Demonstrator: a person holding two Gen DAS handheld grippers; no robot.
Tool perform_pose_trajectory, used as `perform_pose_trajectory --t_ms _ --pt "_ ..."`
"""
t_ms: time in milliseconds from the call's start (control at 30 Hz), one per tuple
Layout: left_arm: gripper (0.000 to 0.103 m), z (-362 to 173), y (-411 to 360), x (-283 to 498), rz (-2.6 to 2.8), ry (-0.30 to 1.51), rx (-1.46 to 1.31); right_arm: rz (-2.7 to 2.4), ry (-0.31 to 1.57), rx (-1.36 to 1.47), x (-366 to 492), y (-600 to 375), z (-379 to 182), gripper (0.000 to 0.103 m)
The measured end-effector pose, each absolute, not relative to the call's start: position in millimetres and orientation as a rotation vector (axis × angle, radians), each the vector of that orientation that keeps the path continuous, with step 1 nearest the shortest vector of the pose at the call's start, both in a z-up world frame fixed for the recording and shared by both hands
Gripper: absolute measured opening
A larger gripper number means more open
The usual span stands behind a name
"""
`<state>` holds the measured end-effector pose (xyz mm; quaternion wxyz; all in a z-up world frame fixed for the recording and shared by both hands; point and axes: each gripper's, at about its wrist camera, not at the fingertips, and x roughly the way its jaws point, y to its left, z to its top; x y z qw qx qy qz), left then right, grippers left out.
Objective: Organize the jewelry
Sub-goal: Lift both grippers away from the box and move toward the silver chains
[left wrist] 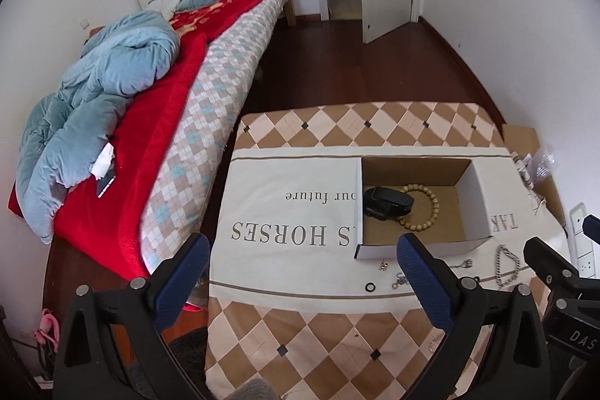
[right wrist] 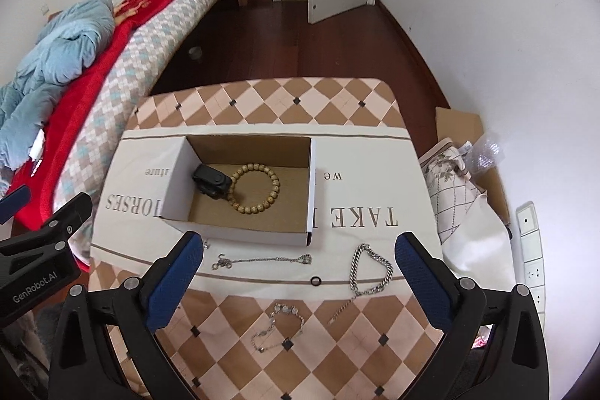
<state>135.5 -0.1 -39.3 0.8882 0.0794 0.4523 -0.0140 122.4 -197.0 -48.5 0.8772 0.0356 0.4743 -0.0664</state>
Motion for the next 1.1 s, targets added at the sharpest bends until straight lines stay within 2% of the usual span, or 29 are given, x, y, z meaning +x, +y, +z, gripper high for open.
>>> perform_pose_trajectory --t_ms 367,633,800,933,967,1067,1100 --pt "0.102 1 4 82 -0.021 0.857 0.155 -0.133 0.883 0.067 69 -182 0 0.103" --pt "0.102 15 4 61 0.022 0.817 0.157 -0.116 0.831 0.101 44 -182 15 0.103" --pt "0.102 -2 1 63 0.080 0.815 0.192 -0.140 0.822 0.176 35 -208 3 0.103" --pt "0.102 -34 0 72 0.112 0.854 0.211 -0.163 0.888 0.259 36 -241 -31 0.102" --pt "0.102 -45 0 76 0.119 0.872 0.219 -0.164 0.901 0.280 37 -249 -41 0.097" --pt "0.102 -76 -1 84 0.139 0.928 0.238 -0.182 0.964 0.320 40 -272 -74 0.069" --pt "0.102 -88 -2 87 0.144 0.947 0.247 -0.188 0.985 0.333 41 -281 -86 0.066"
